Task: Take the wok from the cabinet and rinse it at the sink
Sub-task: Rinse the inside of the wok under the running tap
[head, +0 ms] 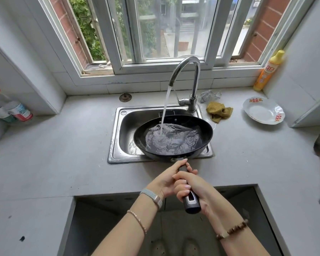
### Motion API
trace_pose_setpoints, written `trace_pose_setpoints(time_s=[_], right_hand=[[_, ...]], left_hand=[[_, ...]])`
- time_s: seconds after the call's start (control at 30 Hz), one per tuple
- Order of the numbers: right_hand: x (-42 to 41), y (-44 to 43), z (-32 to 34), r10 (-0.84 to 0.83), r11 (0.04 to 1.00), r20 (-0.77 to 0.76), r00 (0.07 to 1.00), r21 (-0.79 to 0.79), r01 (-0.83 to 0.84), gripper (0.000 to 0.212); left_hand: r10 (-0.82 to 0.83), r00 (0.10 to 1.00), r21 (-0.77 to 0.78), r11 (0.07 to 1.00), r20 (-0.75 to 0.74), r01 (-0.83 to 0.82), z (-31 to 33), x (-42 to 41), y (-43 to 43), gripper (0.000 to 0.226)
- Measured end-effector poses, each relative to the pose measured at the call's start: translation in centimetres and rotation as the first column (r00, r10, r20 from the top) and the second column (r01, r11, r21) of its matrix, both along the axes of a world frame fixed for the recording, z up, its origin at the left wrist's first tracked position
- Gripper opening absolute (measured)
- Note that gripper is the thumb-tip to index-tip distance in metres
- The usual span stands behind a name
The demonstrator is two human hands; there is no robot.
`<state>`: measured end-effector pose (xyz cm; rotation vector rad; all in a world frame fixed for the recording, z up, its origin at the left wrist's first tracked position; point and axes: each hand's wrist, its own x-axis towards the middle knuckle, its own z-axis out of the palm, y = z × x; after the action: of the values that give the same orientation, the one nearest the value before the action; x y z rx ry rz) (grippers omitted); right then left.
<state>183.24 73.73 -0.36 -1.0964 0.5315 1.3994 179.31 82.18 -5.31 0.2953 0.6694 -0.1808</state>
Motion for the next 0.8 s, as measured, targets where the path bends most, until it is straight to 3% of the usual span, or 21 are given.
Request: trace_pose_setpoints(time_s=[0.23,0.47,0.8], right_hand=[[-1.3,1.2,2.4,0.178,0.984,0.179,0.968,-0.053,-0.171,0.031],[-2.4,1.9,2.3,0.388,0.922,0.431,0.815,-0.188,-0.339,0.012],[-2.3,0.8,2.4,0.481,0.876,0.531,0.698,-0.325,-0.356,0.026]], left_hand=[[0.054,0.997,-0.077,0.996,0.055,-0.050,0.3,-0.9,1.1,0.026],[0.145,0.979,-0.096,0.987,0.146,-0.132,0.9,-1.4,1.5,0.022],[0.209,0.922,-0.217,0.966,0.326,-0.142,0.8,-0.9,-0.1,0.026]])
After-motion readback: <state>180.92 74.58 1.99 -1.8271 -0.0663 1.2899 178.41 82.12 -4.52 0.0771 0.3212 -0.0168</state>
